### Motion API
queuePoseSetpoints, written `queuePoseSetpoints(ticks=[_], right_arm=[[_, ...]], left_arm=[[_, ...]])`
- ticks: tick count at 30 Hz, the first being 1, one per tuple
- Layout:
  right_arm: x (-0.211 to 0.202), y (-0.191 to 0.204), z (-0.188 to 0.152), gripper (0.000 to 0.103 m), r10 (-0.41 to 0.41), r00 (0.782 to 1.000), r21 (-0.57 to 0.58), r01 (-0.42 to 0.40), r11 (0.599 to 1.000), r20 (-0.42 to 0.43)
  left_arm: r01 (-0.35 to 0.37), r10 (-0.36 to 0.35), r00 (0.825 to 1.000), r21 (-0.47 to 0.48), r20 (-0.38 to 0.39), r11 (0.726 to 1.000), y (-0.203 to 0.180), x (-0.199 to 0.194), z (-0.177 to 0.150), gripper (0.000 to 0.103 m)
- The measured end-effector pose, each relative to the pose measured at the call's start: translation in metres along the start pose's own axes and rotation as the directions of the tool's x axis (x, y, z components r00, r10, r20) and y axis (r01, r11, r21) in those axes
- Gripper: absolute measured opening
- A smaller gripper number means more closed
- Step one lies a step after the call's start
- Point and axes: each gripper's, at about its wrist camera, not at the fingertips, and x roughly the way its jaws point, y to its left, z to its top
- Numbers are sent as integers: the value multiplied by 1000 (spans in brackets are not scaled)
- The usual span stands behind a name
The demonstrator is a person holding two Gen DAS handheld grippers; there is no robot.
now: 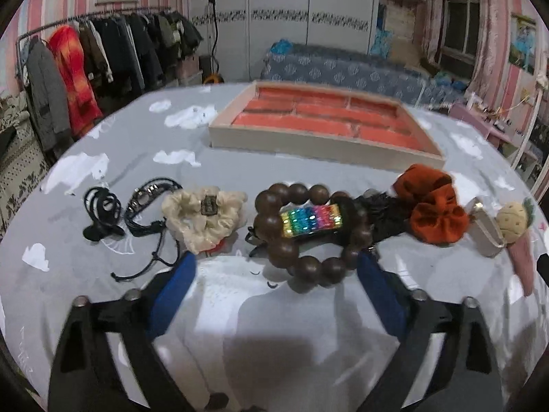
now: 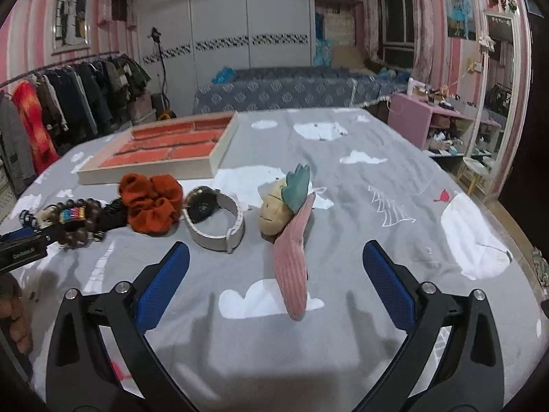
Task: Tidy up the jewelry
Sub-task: 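Grasp the pineapple hair clip with the right tool while the left tool grasps the wooden bead bracelet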
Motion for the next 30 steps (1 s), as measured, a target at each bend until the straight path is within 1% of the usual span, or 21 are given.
queuePoseSetpoints(ticks=[1,2,4,5,7,8,9,10,12,13,14,15,19,23,24,26,28,30], right_arm=[[5,1,1,85,-5,1000,-2,5,1000,-14],[13,3,2,82,-22,999,-8,22,1000,-36],[23,6,4,72,-41,997,-12,40,999,-65],[28,6,5,70,-47,995,-14,46,999,-83],[41,6,8,62,-56,990,-10,55,998,-132],[45,5,9,60,-59,988,-9,58,998,-145],[51,4,10,55,-55,984,-5,55,998,-168],[55,4,10,42,-51,982,-5,51,999,-183],[64,4,9,29,-55,975,-4,56,998,-213],[65,4,9,27,-53,975,-4,54,999,-215],[65,4,9,25,-53,976,-6,52,999,-213],[66,4,9,23,-50,976,-7,50,999,-210],[68,2,9,20,-34,976,0,35,999,-216],[66,3,9,18,-16,977,-3,16,1000,-214],[66,3,9,17,-13,977,-1,14,1000,-213],[65,3,9,14,-7,978,4,8,1000,-208],[63,2,9,9,3,980,9,-1,1000,-200],[62,2,9,8,15,981,10,-13,1000,-195]], left_arm=[[6,-6,1000,0,-15,1000,0,3,1,74],[16,-16,999,-1,-40,1000,-1,9,1,69],[29,-29,998,1,-56,1000,-4,14,1,65],[44,-43,997,4,-63,999,-6,16,0,63],[60,-60,996,-5,-67,998,-5,18,1,62],[71,-72,995,-17,-68,997,-1,20,2,62],[81,-83,994,-28,-70,996,2,22,2,62],[91,-93,993,-36,-71,995,5,24,3,61],[117,-120,991,-45,-67,992,8,24,3,49],[120,-123,991,-41,-62,992,8,22,3,47],[121,-123,991,-37,-51,992,8,21,4,38],[115,-116,992,-37,-46,993,9,20,4,27],[131,-133,990,-40,-47,991,12,21,6,27],[130,-131,990,-41,-48,991,14,22,7,27],[121,-122,991,-32,-51,992,14,24,8,27],[119,-121,991,-48,-63,992,18,28,9,26],[117,-120,991,-41,-58,992,18,28,8,25],[129,-131,990,-41,-51,991,18,26,8,23]])
